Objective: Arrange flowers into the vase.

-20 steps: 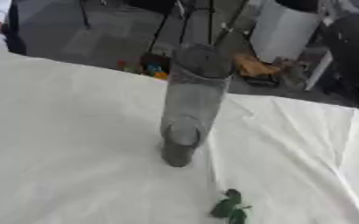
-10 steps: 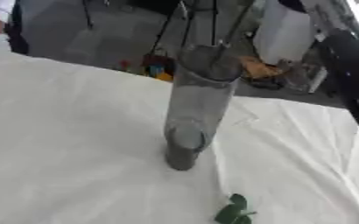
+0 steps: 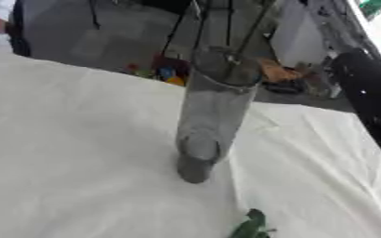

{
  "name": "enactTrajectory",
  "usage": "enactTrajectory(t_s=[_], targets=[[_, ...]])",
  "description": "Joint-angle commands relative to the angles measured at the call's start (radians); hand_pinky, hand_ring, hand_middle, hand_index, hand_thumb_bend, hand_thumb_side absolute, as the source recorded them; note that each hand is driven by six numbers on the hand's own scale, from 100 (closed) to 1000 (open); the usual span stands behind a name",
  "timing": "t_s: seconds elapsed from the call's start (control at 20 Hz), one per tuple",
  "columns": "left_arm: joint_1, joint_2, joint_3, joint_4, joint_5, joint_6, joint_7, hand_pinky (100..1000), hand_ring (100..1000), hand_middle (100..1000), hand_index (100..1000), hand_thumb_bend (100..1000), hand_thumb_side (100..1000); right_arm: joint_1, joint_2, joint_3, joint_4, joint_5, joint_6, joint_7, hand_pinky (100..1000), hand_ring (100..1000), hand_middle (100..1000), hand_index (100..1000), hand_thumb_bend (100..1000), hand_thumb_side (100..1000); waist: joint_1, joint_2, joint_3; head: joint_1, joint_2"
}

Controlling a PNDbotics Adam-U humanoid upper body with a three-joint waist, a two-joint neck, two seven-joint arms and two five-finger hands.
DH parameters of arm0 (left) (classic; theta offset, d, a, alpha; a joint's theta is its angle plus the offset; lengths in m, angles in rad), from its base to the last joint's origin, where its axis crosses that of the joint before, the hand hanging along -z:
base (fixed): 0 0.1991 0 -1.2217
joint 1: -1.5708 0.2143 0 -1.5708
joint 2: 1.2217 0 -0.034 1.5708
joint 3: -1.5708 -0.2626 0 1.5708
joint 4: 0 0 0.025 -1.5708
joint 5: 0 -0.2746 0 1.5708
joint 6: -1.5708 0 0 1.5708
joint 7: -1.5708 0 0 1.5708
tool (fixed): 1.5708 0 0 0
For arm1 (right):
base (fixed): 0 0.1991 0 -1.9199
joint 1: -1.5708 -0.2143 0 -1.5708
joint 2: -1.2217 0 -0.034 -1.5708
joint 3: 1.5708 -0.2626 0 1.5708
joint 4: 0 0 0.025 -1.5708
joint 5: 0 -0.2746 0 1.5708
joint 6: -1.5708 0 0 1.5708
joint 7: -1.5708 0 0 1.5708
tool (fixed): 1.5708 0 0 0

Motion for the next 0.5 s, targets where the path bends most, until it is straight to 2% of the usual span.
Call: enactTrajectory(t_s=[0.05,0.5], targets=[[-0.017,0.009,0.003,-0.013,-0.002,-0.005,-0.001,795,875,868,935,100,1000,-0.017,-0.016,-0.006,-0.022,-0.014,0.005,-0.005,100,100,100,100,100,1000,0.008,-0.019,0.001,-0.003,-0.018],[-0.022,0.007,0.003,-0.013,-0.001,-0.006,0.000,795,876,869,935,100,1000,-0.002,-0.018,0.009,-0.025,0.013,0.009,0.005,100,100,100,100,100,1000,0.005,-0.011,0.005,0.000,-0.032]])
